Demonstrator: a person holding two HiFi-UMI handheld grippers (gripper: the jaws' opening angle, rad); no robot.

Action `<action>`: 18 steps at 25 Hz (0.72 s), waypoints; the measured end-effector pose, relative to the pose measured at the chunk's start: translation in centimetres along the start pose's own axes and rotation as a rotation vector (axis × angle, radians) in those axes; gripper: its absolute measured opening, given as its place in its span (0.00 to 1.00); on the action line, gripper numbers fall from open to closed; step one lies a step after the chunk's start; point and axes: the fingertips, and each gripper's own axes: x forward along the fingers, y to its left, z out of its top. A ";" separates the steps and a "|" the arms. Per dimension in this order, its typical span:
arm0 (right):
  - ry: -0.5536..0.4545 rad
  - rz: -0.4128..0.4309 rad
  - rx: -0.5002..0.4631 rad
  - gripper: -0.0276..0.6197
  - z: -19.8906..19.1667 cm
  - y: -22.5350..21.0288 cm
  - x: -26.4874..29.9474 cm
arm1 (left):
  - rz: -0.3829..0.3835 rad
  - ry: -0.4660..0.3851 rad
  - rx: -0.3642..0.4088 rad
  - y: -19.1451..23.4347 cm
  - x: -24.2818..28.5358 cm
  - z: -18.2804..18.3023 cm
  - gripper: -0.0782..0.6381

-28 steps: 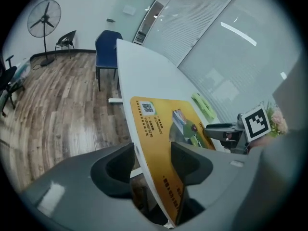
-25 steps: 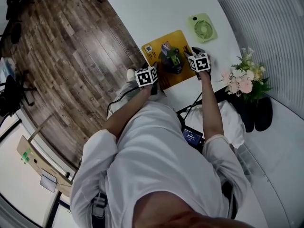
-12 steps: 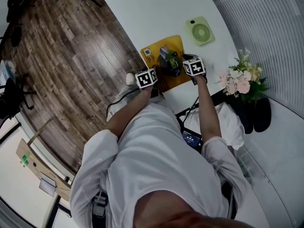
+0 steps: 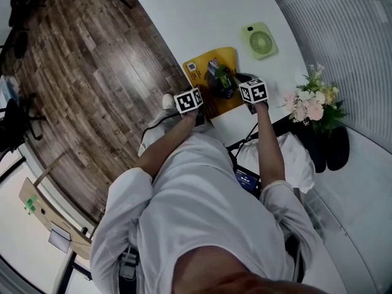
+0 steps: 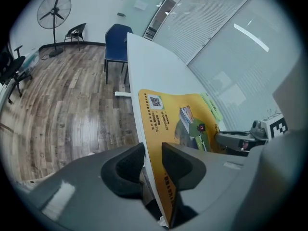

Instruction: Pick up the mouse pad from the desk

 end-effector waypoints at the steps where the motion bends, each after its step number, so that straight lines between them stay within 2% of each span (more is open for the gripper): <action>1: -0.005 -0.001 -0.004 0.09 0.1 0.1 -0.2 | 0.001 0.004 -0.002 0.1 -0.2 0.0 0.26; 4: -0.016 -0.001 -0.013 0.09 0.3 0.3 -0.8 | 0.008 0.023 -0.005 0.1 -1.1 0.0 0.18; 6: -0.022 0.001 -0.018 0.09 0.4 0.5 -1.1 | 0.008 0.026 0.004 0.2 -1.4 -0.2 0.10; 10: -0.030 0.002 -0.009 0.09 0.4 0.6 -1.3 | -0.014 0.047 0.034 -0.2 -1.5 -1.1 0.10; 13: -0.023 0.009 -0.010 0.09 0.4 0.7 -1.2 | 0.009 0.007 0.041 0.2 -1.6 -0.7 0.10; 14: -0.017 0.012 -0.017 0.09 0.4 0.8 -1.2 | 0.007 -0.004 0.039 0.2 -1.4 -0.7 0.11; 17: -0.002 0.014 -0.047 0.09 0.5 1.1 -1.0 | -0.057 0.023 0.017 -0.9 -0.3 -1.4 0.37; 18: -0.002 0.012 -0.053 0.09 0.5 1.2 -1.0 | -0.060 0.032 0.020 -1.2 0.0 -1.6 0.41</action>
